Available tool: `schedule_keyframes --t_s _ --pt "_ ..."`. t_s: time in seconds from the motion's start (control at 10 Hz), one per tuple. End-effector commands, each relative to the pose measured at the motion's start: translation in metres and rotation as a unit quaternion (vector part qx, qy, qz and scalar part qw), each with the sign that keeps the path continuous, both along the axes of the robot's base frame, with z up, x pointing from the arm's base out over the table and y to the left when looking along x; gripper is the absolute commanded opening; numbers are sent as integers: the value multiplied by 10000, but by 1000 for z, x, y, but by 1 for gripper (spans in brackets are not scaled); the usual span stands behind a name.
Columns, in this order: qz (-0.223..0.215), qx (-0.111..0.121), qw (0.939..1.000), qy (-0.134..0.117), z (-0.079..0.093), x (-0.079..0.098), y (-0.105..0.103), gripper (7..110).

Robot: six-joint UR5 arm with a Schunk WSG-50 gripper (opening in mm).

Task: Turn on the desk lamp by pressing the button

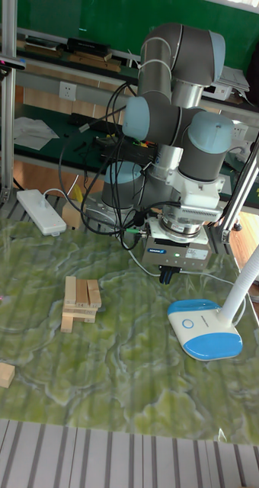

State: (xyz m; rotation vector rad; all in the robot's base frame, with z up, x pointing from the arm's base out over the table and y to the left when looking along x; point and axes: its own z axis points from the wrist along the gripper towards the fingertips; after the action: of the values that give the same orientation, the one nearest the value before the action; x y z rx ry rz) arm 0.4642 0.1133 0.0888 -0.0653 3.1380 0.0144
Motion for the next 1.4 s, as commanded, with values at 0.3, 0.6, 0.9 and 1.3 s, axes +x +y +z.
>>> schedule_keyframes --t_s 0.3,0.6,0.9,1.3 --pt "204 122 9996 152 2 -8 6 7" --pt "326 98 9994 67 1 -3 5 7" --pt "271 18 9996 -45 1 2 1 7" --pt "287 96 9995 14 10 37 19 7"
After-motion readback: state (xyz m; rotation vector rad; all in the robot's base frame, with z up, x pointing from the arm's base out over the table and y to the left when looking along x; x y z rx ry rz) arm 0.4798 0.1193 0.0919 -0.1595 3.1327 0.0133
